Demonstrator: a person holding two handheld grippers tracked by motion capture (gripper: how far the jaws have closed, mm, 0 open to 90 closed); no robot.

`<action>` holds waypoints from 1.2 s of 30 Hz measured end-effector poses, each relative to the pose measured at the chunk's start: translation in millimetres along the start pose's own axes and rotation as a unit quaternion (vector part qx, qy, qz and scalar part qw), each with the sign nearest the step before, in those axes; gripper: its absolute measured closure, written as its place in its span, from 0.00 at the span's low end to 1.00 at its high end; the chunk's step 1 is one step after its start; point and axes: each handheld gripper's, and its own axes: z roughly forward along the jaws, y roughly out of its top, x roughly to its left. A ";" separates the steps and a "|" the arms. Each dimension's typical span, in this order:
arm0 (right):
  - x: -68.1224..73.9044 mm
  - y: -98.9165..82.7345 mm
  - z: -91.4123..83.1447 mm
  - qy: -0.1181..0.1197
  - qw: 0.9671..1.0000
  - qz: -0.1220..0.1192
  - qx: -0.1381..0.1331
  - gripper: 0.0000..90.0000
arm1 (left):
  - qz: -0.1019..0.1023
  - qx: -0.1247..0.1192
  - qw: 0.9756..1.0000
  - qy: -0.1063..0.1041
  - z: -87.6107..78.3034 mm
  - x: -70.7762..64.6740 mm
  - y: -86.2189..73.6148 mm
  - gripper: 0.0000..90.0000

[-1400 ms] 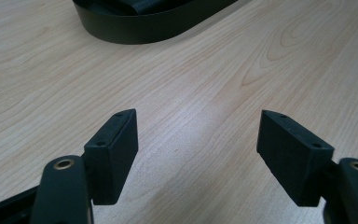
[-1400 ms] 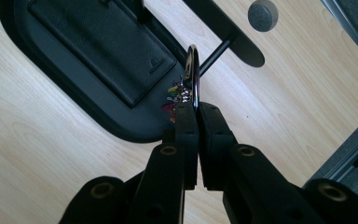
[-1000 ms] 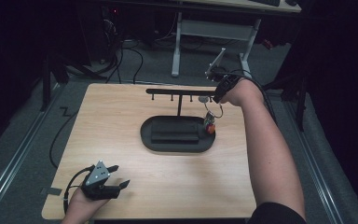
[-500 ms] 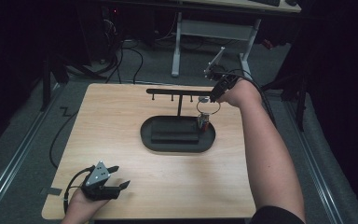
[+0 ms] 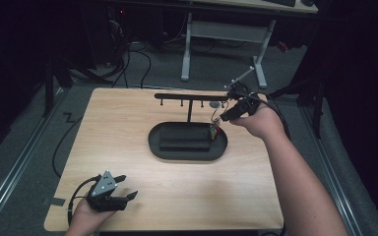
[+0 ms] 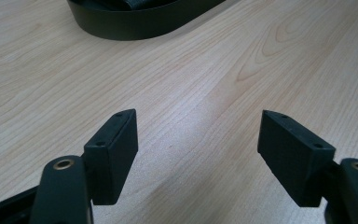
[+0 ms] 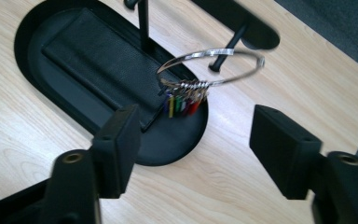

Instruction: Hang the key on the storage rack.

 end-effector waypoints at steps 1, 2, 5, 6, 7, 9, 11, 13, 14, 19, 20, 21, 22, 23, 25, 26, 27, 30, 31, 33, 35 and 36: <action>1.3 -6.0 -1.0 -0.001 1.000 0.002 -0.009 0.34 | -0.001 0.000 1.000 -0.001 0.1 -0.3 0.2 0.33; 2.8 -12.0 -1.7 -0.006 1.000 0.006 -0.021 0.31 | -0.001 0.000 1.000 -0.001 -0.1 -0.9 0.7 0.33; 7.6 -30.2 -2.9 -0.018 0.998 0.023 -0.058 0.24 | 0.002 -0.001 1.000 -0.001 0.5 -1.9 1.2 0.33; 8.7 -36.2 -2.3 -0.024 0.997 0.027 -0.070 0.23 | 0.001 -0.001 1.000 -0.001 1.0 -2.4 1.4 0.33; 10.2 -43.6 -1.5 -0.031 0.995 0.034 -0.084 0.21 | 0.001 0.001 1.000 -0.002 1.5 -2.8 1.6 0.32; 12.4 -55.8 0.0 -0.040 0.993 0.034 -0.102 0.19 | 0.002 0.002 1.000 -0.003 1.9 -3.1 1.8 0.32; 15.5 -66.5 1.4 -0.037 0.992 0.041 -0.116 0.17 | 0.004 0.002 1.000 -0.002 2.7 -3.6 1.8 0.32; 18.8 -78.7 3.0 -0.033 0.989 0.051 -0.135 0.16 | 0.005 0.004 1.000 -0.004 2.9 -3.6 1.7 0.32; 20.5 -85.0 3.7 -0.031 0.988 0.056 -0.143 0.16 | 0.004 0.005 1.000 -0.003 3.0 -3.5 1.6 0.32; 36.2 -120.8 16.0 -0.037 0.984 0.058 -0.167 0.15 | 0.001 0.005 1.000 -0.004 3.3 -3.0 0.7 0.32; 38.9 -126.2 19.3 -0.035 0.984 0.056 -0.168 0.15 | 0.001 0.005 1.000 -0.004 3.4 -3.0 0.6 0.32; 42.9 -134.1 23.8 -0.033 0.983 0.056 -0.169 0.15 | 0.001 0.006 1.000 -0.004 3.3 -3.1 0.3 0.32; 42.9 -134.1 23.8 -0.033 0.983 0.056 -0.169 0.15 | 0.001 0.006 1.000 -0.004 3.3 -3.1 0.3 0.32; 50.2 -148.4 33.6 -0.027 0.983 0.056 -0.175 0.15 | 0.000 0.006 1.000 -0.004 3.4 -3.2 0.1 0.32; 59.2 -168.0 46.6 -0.021 0.980 0.059 -0.188 0.15 | 0.001 0.007 1.000 -0.004 3.4 -3.4 -0.2 0.32; 61.9 -174.5 51.1 -0.019 0.979 0.061 -0.192 0.15 | 0.001 0.007 1.000 -0.004 3.5 -3.4 -0.4 0.32; 65.1 -182.6 56.6 -0.017 0.979 0.064 -0.193 0.15 | 0.001 0.008 1.000 -0.005 3.5 -3.4 -0.5 0.32; 74.7 -204.9 71.9 -0.016 0.977 0.071 -0.203 0.15 | 0.000 0.008 1.000 -0.005 3.7 -3.2 -0.7 0.32; 77.4 -211.2 75.8 -0.014 0.976 0.072 -0.203 0.15 | 0.000 0.009 1.000 -0.006 3.7 -3.1 -0.8 0.32; 83.0 -222.7 82.5 -0.011 0.975 0.077 -0.208 0.15 | 0.000 0.008 1.000 -0.007 4.1 -3.4 -0.9 0.32; 89.5 -233.3 87.0 -0.012 0.974 0.074 -0.213 0.15 | 0.000 0.005 1.000 -0.010 4.4 -4.4 -1.5 0.32; 93.1 -238.3 88.7 -0.015 0.974 0.068 -0.217 0.14 | 0.001 0.005 1.000 -0.012 4.5 -5.0 -1.9 0.32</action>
